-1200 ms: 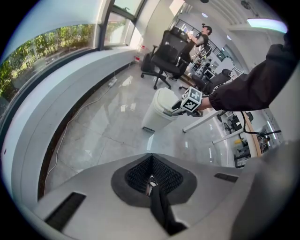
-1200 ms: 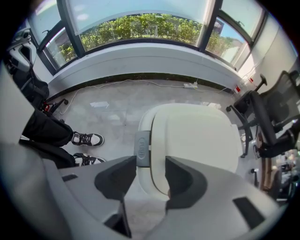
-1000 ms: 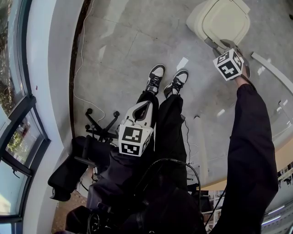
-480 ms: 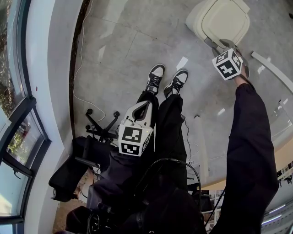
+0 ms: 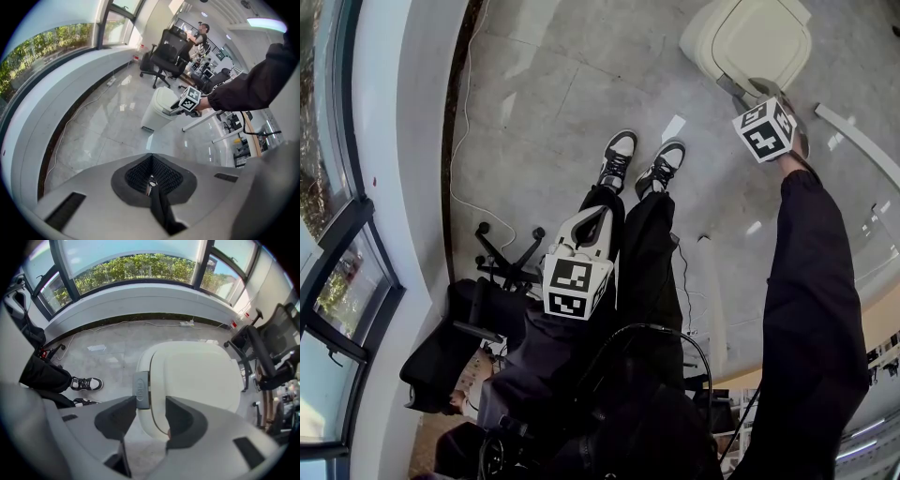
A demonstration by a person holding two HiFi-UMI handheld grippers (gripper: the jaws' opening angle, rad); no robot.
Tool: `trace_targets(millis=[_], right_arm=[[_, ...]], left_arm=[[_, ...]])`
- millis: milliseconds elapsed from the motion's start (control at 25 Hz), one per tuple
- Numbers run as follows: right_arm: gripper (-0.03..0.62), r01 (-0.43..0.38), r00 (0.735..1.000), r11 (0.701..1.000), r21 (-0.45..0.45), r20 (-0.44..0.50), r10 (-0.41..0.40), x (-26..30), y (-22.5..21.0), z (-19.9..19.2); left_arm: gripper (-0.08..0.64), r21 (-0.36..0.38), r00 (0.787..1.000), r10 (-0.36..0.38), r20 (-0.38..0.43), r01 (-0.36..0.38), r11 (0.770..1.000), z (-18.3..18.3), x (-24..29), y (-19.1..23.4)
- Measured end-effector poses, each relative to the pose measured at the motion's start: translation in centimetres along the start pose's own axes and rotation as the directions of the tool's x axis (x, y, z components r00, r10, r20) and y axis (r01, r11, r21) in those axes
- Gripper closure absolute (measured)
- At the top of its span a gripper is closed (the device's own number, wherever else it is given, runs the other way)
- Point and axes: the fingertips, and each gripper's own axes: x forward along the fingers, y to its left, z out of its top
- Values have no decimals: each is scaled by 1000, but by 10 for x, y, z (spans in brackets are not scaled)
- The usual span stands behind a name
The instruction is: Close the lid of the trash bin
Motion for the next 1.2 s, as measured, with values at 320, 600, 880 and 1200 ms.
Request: trace_targets(millis=[320,600,880,1200], right_arm=[[406,-40,999,999,23,6,40,-1,-3,1],[405,-18,1000,998,53,24,17,-3,-3,1],[407,34,994,992,122,98,-46,-36,-12,15],[450,112,948,957,268,261,-184,-125,-9,30]], left_arm=[[558,8,1000,1,-1,-1,1000,1,1,-3],[558,25,1000,-2,6,1,1000,4,1,-9],[558,65,1000,-3,31,1,998,17,-8,-11],[558,150,995,-50,89,36,988,48,-26,-44]])
